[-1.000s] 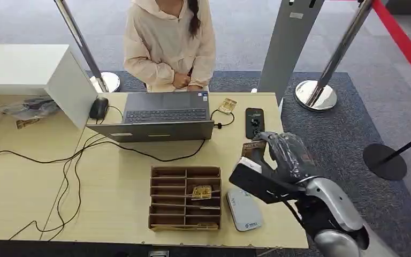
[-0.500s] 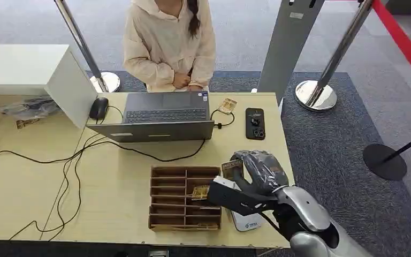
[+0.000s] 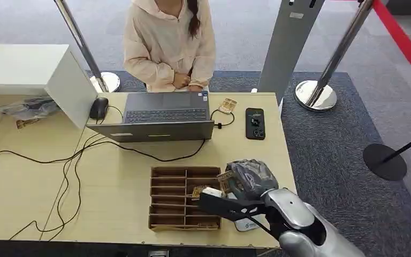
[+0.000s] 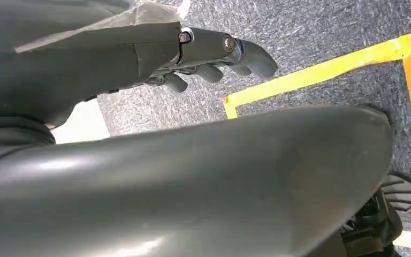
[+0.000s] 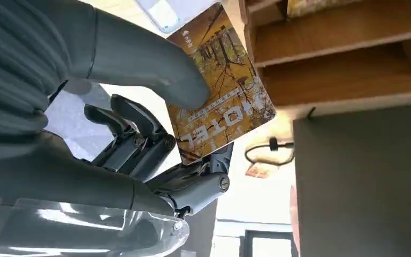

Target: Pass the card to the sensor for recognition and then transmit it.

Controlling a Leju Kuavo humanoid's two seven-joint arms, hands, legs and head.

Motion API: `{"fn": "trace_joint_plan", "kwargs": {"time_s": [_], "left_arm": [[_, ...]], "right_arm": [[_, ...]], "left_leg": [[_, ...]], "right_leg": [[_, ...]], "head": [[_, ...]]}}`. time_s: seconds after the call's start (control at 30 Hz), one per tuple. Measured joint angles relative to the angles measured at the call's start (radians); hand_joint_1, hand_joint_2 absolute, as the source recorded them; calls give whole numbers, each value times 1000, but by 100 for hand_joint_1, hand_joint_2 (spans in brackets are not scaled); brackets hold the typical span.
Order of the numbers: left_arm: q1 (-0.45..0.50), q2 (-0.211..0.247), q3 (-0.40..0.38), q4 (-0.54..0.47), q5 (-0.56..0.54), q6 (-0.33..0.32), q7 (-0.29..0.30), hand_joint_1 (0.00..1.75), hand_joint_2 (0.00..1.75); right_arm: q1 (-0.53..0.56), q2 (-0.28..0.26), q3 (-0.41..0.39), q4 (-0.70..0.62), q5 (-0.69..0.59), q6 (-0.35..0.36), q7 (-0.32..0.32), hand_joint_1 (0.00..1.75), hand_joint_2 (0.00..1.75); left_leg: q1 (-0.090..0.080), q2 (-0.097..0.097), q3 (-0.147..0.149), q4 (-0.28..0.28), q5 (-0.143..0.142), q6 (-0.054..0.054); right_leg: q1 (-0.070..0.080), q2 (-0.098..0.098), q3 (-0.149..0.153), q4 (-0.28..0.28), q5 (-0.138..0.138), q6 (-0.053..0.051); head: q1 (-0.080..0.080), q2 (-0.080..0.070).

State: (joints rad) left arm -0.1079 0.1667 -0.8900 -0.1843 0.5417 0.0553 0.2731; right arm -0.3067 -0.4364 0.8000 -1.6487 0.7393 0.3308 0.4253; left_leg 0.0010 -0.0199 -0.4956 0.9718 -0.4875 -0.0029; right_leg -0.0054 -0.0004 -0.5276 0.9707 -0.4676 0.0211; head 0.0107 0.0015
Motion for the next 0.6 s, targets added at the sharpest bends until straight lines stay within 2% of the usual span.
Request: {"fn": "trace_joint_plan", "kwargs": {"time_s": [0.33, 0.6], "left_arm": [[0, 2, 1, 0, 9, 0, 0, 0, 0], [0, 7, 1, 0, 9, 8, 0, 0, 0]], "right_arm": [[-29, 10, 40, 63, 41, 17, 11, 175, 175], [-32, 17, 61, 109, 23, 45, 10, 175, 175]], "left_leg": [[0, 0, 0, 0, 0, 0], [0, 0, 0, 0, 0, 0]], "right_leg": [[0, 0, 0, 0, 0, 0], [0, 0, 0, 0, 0, 0]], "head": [[0, 0], [0, 0]]}}
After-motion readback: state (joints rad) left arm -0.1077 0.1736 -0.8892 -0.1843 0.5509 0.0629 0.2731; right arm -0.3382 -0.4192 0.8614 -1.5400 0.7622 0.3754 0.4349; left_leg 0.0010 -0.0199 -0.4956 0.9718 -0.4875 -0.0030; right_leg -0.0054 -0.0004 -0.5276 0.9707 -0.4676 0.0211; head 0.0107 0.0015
